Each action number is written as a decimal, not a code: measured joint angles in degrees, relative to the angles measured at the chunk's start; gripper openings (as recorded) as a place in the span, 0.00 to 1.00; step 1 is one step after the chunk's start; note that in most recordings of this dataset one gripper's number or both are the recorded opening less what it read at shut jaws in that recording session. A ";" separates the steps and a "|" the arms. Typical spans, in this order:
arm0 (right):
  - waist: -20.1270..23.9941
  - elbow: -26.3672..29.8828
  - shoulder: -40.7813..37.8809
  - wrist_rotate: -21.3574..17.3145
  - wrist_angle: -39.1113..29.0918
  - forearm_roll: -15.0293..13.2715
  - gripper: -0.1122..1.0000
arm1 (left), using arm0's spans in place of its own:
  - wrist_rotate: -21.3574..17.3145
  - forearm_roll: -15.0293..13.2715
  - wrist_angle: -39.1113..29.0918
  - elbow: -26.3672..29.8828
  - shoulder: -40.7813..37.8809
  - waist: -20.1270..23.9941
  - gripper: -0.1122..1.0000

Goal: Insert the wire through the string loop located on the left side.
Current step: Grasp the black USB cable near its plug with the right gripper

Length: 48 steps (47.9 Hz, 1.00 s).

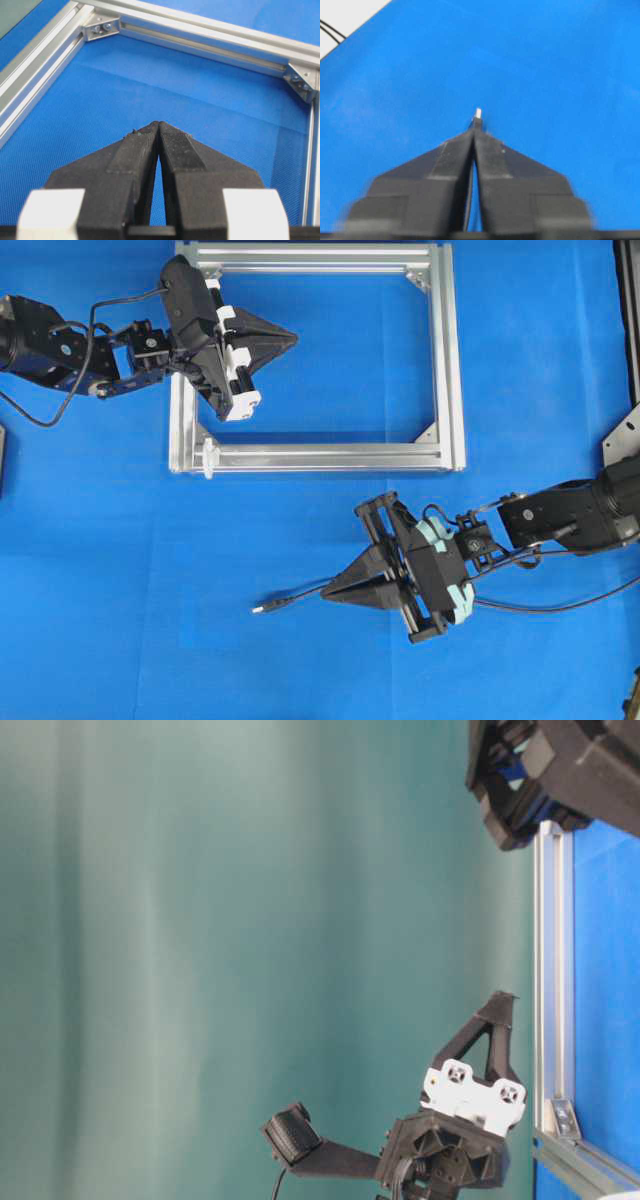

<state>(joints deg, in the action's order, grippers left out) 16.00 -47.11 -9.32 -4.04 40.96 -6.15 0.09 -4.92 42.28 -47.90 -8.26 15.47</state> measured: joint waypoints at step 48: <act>0.09 5.98 -13.54 -2.46 1.32 6.59 0.91 | 0.00 0.00 0.00 -0.53 0.00 0.26 0.10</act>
<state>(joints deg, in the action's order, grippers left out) 16.08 -41.13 -22.85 -6.50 42.28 0.44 0.09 -4.92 42.28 -48.43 -8.26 15.73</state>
